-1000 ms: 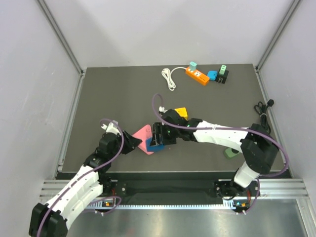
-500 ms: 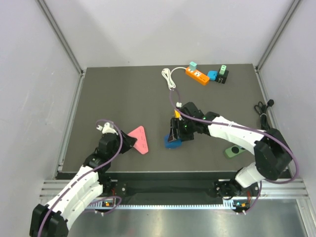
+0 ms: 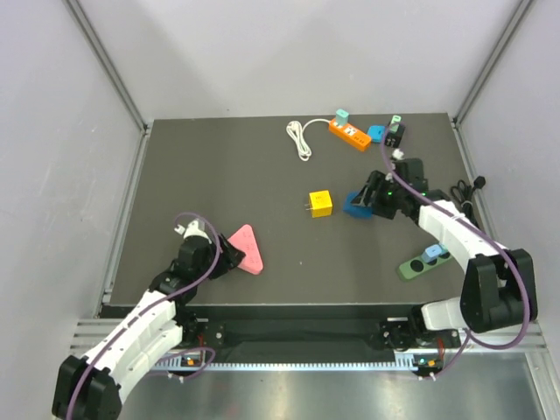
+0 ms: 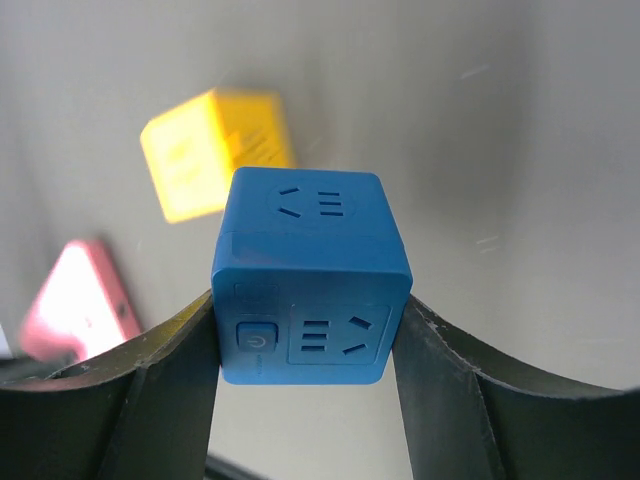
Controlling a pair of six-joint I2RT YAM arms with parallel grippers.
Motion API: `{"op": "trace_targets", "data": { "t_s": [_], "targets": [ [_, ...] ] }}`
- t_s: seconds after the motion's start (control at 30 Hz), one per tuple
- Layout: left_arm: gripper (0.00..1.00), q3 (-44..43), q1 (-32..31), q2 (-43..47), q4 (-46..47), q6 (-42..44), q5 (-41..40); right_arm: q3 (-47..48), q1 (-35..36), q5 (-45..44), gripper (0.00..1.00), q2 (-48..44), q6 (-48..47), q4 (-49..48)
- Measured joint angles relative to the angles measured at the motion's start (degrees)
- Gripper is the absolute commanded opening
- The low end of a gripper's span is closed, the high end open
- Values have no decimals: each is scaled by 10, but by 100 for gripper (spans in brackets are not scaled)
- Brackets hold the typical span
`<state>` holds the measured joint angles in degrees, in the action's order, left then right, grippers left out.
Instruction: Pull the plug off the socket
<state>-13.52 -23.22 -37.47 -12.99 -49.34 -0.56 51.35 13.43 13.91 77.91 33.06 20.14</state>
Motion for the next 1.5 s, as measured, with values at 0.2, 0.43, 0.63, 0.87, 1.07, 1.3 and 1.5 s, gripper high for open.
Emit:
{"op": "trace_targets", "data": {
  "t_s": [0.2, 0.43, 0.63, 0.87, 1.07, 1.3, 1.5],
  "targets": [
    [87, -23, 0, -14, -75, 10, 0, -10, -78, 59, 2, 38, -1, -72],
    [82, -117, 0, -8, -134, 25, -4, -5, -87, 144, 14, 136, 6, -142],
    [73, -149, 0, 17, -125, 43, 45, 20, -87, 168, 28, 184, 3, -171],
    [80, -143, -1, -36, -22, 39, 202, 74, -87, 180, 76, 231, -10, -171],
    [82, -141, -21, -94, 29, 47, 278, 120, -87, 152, 98, 236, -66, -96],
    [82, -139, -47, -111, 84, 44, 303, 174, -87, 26, 100, 204, -110, 42],
    [81, -123, -73, -135, 128, 43, 306, 146, -87, -111, 100, 116, -76, 147]
  ]
}}
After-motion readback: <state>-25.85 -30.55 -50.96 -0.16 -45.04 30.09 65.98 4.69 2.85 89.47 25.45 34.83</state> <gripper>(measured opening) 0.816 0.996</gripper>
